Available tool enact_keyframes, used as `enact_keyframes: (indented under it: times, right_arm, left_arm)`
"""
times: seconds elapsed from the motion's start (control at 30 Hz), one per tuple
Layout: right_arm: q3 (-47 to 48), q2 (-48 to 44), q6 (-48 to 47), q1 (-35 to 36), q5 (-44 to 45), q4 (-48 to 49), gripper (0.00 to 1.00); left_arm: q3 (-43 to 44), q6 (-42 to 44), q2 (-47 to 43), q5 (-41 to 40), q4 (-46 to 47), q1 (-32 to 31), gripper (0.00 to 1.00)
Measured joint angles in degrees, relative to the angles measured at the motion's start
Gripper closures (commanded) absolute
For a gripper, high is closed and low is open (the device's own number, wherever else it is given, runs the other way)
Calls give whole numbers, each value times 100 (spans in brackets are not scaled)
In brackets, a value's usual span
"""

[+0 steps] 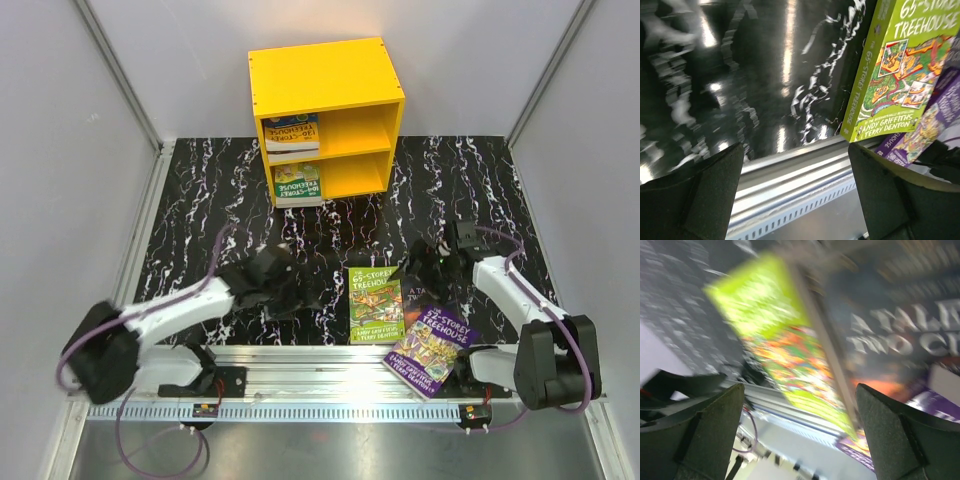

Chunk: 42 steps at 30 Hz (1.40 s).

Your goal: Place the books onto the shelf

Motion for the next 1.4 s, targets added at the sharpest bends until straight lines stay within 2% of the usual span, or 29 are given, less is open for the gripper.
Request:
enact_keyframes:
  times: [0.17,0.33,0.67,0.83,0.93,1.07,1.17,1.2,1.27,1.3,1.33,1.4]
  right_arm:
    - [-826,-170,20,4,-61,-380,0]
    - [-863,-221,-74,4,-79,-271,0]
    - [-1073,-63,24,7,-651,350,0]
    - [-1032,254,140,216,-874,649,0]
    - [-960,505,238,542,-909,826,0]
    - [-925,590,343,730,-953,901,0]
    - [-925,608,361,745,-970,903,0]
    - [-925,616,363,745,-986,905,3]
    - [-925,632,358,750,-1010,914,11]
    - [-925,640,352,752,-1010,920,19]
    - [-925,654,334,756,-1005,922,47]
    - [-942,673,236,769,-938,949,77]
  left_arm:
    - [859,20,1875,304,940,-634,14]
    - [1451,15,2789,608,1665,-881,14]
    - [1307,-278,3193,1027,2535,-896,14]
    - [905,-592,3220,1296,3397,-901,15]
    - [695,-817,3246,1460,3847,-822,18]
    - [470,-1108,3342,1657,4422,-745,30]
    - [341,-1290,3421,1733,4815,-754,42]
    - [302,-1333,3432,1735,4874,-754,49]
    - [240,-1421,3432,1735,4959,-754,53]
    - [227,-1473,3432,1746,5003,-758,54]
    - [223,-1510,3429,1766,5069,-765,55]
    - [223,-1574,3427,1792,5206,-782,55]
